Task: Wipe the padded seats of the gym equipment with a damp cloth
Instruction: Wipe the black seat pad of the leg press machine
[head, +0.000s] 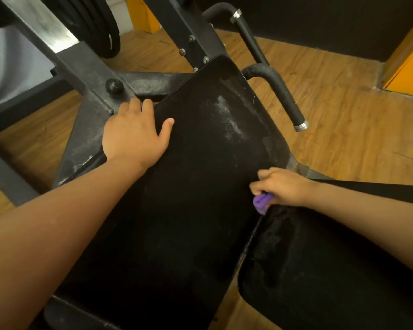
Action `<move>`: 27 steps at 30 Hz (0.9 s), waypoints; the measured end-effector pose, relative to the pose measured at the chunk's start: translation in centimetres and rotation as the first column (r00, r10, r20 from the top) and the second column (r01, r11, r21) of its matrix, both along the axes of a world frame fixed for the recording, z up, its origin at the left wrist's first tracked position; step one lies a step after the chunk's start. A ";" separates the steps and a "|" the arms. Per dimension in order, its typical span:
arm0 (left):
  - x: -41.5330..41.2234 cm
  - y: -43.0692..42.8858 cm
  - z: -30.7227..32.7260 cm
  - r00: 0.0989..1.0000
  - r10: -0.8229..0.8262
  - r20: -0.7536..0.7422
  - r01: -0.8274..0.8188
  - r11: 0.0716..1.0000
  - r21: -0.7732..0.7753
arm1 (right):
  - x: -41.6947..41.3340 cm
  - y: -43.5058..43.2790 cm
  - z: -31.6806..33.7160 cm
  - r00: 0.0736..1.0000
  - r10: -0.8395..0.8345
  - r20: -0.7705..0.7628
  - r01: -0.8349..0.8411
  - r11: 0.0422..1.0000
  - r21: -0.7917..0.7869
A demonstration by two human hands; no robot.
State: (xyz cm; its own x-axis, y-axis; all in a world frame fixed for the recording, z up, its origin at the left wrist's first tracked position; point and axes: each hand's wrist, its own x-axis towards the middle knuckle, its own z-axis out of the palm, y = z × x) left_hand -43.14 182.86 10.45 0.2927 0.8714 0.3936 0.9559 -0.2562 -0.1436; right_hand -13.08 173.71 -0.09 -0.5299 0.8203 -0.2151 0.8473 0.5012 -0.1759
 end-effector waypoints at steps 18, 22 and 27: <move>0.0 0.0 0.1 1.000 -0.008 0.011 0.008 1.000 0.010 | 6.5 3.7 1.7 0.256 -0.745 -0.616 0.891 0.428 -0.148; 0.1 -0.1 0.1 1.000 -0.004 0.002 0.004 1.000 0.013 | 8.3 4.7 0.4 0.185 -0.845 -0.502 0.907 0.343 -0.244; 0.1 0.0 -0.1 1.000 -0.010 0.004 0.010 1.000 0.016 | 8.4 5.1 -1.2 0.227 -0.913 -0.340 0.899 0.331 -0.288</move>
State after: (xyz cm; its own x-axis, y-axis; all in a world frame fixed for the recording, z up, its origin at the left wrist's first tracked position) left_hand -43.08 182.91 10.40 0.2996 0.8623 0.4083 0.9539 -0.2635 -0.1434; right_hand -4.71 178.82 -1.31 0.5366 0.8065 -0.2482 0.5766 -0.5652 -0.5900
